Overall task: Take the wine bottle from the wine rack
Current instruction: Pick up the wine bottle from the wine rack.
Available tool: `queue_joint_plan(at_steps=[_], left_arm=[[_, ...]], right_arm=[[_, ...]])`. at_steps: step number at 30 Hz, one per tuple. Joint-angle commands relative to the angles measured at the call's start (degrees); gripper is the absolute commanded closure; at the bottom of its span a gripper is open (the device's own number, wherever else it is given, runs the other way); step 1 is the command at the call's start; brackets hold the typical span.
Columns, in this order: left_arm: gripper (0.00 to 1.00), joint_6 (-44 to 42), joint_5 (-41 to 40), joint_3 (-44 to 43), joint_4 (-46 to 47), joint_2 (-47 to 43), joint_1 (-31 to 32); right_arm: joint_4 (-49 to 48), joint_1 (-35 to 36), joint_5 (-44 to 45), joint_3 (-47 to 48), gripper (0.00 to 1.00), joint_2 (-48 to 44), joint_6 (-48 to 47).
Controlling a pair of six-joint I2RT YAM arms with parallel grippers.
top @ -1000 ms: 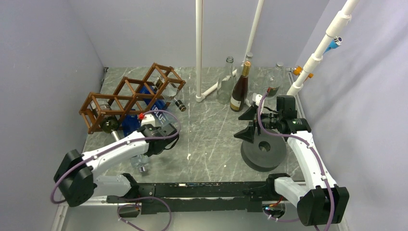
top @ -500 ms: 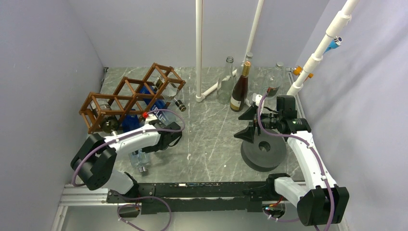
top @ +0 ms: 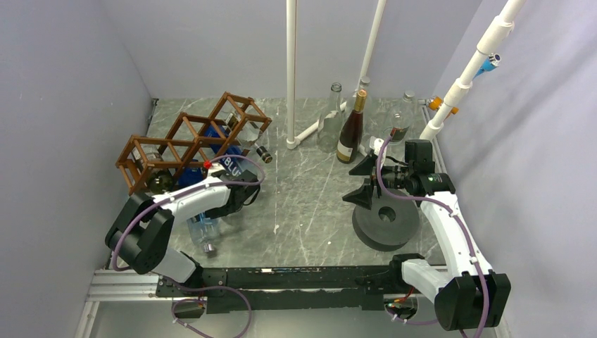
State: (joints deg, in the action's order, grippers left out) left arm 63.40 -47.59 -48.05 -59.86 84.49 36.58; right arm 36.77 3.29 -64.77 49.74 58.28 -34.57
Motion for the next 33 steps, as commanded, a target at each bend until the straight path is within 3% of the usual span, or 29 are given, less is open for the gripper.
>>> queue_joint_plan(at_steps=[1,17,25,30,33], left_arm=[[0.01,-3.0,0.3,0.9,3.1,0.1,-1.2],[0.01,-8.6,4.5,1.9,9.7,2.5,-5.9],[0.06,-8.2,2.8,0.2,9.3,3.8,-6.3],[0.14,-8.1,2.0,-0.5,9.7,4.9,-6.3],[0.26,-7.6,1.4,-0.6,9.5,4.8,-6.3]], right_arm=[[-1.0,-0.4,-0.8,0.1,0.00,-0.2,-1.6],[-0.2,-1.0,-0.5,0.4,0.00,-0.4,-2.2],[-0.2,-1.1,-0.5,0.4,0.00,-0.3,-2.3],[0.0,-1.3,-0.5,0.4,0.00,-0.3,-2.3],[0.0,-1.4,-0.5,0.5,0.00,-0.3,-2.4]])
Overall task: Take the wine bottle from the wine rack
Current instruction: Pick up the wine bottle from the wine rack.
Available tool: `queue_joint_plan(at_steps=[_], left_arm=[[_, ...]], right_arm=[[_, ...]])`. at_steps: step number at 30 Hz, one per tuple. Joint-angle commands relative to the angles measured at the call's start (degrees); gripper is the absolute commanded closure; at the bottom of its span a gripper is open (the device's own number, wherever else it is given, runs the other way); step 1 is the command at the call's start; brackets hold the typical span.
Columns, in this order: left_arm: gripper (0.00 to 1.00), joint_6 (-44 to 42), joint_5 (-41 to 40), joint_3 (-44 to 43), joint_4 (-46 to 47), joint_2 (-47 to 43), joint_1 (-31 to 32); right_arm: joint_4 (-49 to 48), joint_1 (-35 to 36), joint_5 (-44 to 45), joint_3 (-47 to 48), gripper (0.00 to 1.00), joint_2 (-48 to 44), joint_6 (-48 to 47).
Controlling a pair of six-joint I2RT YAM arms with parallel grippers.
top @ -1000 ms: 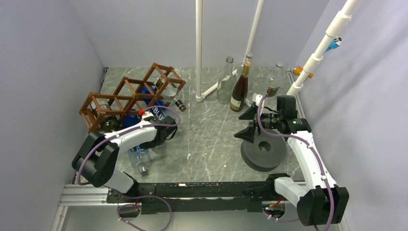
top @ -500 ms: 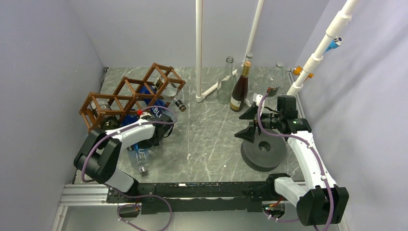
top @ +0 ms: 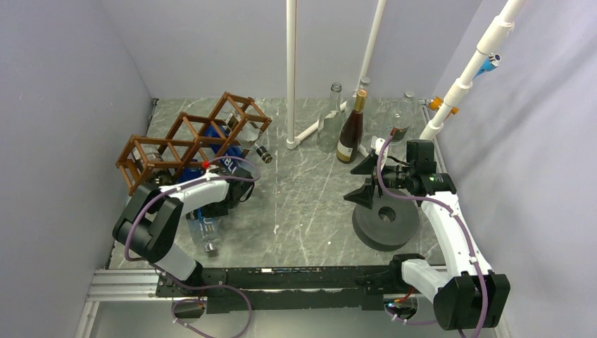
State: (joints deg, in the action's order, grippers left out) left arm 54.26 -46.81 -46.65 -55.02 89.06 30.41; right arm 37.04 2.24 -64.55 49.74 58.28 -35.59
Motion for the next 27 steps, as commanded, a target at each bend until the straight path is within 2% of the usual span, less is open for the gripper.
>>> queue_joint_plan(at_steps=[1,13,18,27], left_arm=[[0.30,1.8,0.5,-2.2,4.3,0.1,-0.1],[0.74,1.7,0.6,-3.5,1.6,-3.3,1.0],[0.82,2.0,2.7,-4.2,1.2,-4.9,2.7],[0.90,7.8,5.5,-4.1,-2.3,-8.0,6.7]], right_arm=[[-0.2,-0.4,-0.8,0.5,0.00,-0.3,-1.5],[-0.2,-0.4,-1.0,0.4,0.00,-0.4,-1.5],[-0.2,-0.4,-1.0,0.4,0.00,-0.6,-1.5],[0.1,-0.4,-1.1,0.4,0.00,-1.2,-1.8]])
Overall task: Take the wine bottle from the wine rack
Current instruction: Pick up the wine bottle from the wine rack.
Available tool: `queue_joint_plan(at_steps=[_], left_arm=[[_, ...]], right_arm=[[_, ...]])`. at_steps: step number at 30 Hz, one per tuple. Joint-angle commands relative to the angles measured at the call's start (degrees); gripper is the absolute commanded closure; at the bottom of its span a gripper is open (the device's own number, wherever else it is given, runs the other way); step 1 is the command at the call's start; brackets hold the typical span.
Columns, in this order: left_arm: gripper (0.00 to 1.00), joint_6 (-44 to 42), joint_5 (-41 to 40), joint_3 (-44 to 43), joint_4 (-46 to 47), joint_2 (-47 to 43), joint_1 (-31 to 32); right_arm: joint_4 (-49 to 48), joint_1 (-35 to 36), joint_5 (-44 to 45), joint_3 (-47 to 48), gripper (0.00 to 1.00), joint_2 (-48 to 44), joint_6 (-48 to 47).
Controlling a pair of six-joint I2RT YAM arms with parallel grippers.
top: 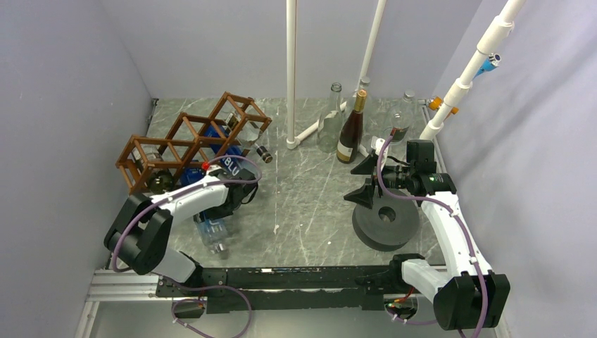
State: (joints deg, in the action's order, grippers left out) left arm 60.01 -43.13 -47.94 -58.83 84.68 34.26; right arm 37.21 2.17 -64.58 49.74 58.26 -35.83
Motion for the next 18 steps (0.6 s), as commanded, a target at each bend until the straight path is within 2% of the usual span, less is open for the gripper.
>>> queue_joint_plan(at_steps=[1,10,18], left_arm=[[0.91,2.5,2.2,-2.6,1.3,-4.2,3.2],[0.98,4.0,5.4,-0.3,0.5,-10.4,5.5],[1.00,6.2,6.4,1.7,-1.0,-12.2,5.7]], right_arm=[[0.0,-0.4,-1.2,0.4,0.00,-1.3,-1.6],[0.3,-0.4,-1.7,0.6,0.00,-1.9,-1.9],[0.4,-0.3,-2.2,0.6,0.00,-2.4,-2.0]])
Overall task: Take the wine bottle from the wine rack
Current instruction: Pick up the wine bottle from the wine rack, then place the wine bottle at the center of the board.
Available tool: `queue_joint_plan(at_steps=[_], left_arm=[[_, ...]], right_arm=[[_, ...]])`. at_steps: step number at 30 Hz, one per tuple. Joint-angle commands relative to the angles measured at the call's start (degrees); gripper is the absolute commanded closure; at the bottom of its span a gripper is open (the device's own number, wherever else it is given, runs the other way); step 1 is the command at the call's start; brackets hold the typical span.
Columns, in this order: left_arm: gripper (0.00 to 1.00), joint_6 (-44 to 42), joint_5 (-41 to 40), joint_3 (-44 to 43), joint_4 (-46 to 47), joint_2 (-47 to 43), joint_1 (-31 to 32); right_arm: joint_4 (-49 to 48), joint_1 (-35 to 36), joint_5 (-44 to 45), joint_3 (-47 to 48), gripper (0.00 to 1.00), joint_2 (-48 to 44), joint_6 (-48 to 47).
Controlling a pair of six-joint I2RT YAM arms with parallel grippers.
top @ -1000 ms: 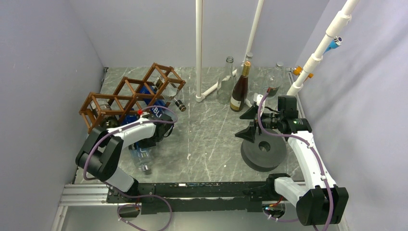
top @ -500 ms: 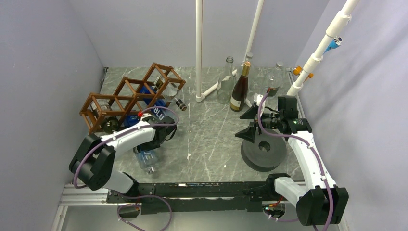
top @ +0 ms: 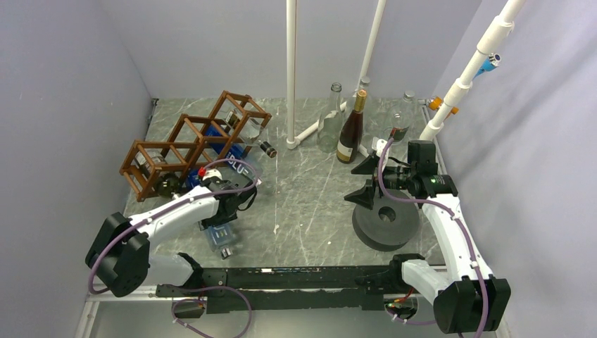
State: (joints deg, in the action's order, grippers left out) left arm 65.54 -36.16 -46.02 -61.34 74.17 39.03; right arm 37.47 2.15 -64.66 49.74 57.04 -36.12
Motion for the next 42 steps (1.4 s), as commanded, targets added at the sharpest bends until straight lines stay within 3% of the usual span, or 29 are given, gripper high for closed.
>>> queue_joint_plan(at_steps=[1,20,42], left_arm=[[1.00,1.0,-0.4,-0.1,1.2,-1.7,1.1],[1.00,15.9,0.8,-2.9,-6.8,3.2,12.4],[1.00,19.3,8.1,-1.3,-4.2,-7.7,19.2]], right_arm=[[0.2,-0.3,-2.2,0.6,0.00,-1.1,-1.7],[1.3,0.2,-3.6,0.9,0.00,-1.5,-2.5],[0.9,0.2,-4.2,0.5,0.00,-2.4,-2.3]])
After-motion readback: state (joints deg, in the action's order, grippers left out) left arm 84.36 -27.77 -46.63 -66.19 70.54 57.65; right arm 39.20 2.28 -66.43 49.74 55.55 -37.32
